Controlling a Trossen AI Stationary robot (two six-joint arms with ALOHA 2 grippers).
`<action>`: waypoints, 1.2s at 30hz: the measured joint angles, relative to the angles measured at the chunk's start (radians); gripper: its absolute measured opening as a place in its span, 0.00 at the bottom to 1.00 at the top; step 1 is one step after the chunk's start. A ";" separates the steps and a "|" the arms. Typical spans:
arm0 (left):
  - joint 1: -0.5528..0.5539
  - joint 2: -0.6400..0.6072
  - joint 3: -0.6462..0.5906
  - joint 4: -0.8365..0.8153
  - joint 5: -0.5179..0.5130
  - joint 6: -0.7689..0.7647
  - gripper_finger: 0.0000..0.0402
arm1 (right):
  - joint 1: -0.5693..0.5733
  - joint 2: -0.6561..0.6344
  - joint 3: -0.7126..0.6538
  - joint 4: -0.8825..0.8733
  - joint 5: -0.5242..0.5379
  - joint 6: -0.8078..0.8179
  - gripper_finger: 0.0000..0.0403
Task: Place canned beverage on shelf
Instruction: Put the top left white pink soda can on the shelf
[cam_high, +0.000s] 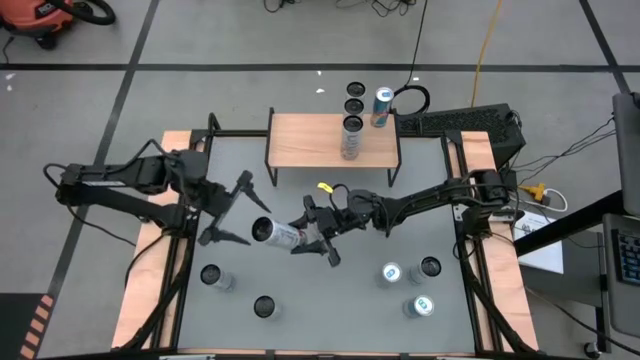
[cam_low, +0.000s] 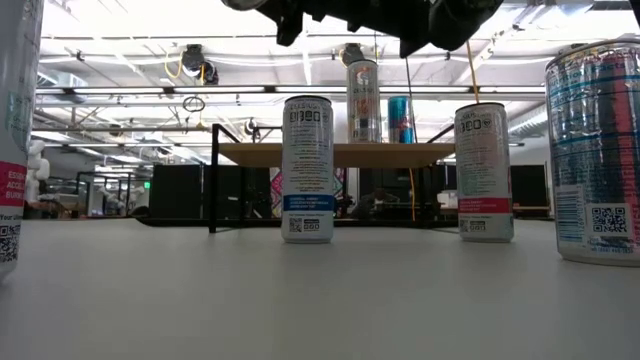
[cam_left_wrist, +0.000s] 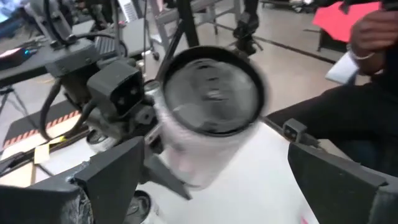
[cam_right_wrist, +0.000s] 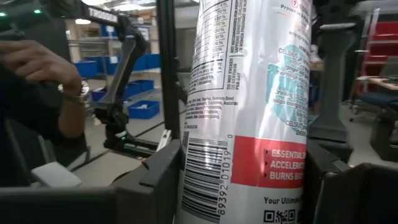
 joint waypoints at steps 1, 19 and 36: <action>-0.001 0.009 0.000 0.012 -0.017 0.000 0.99 | 0.000 0.000 0.000 0.000 -0.002 0.000 0.45; 0.000 0.110 0.000 0.084 0.032 0.001 0.97 | -0.006 0.000 0.000 -0.001 -0.001 -0.002 0.45; 0.000 0.103 0.000 0.079 0.029 -0.029 0.62 | -0.009 0.000 0.000 -0.006 -0.001 -0.007 0.45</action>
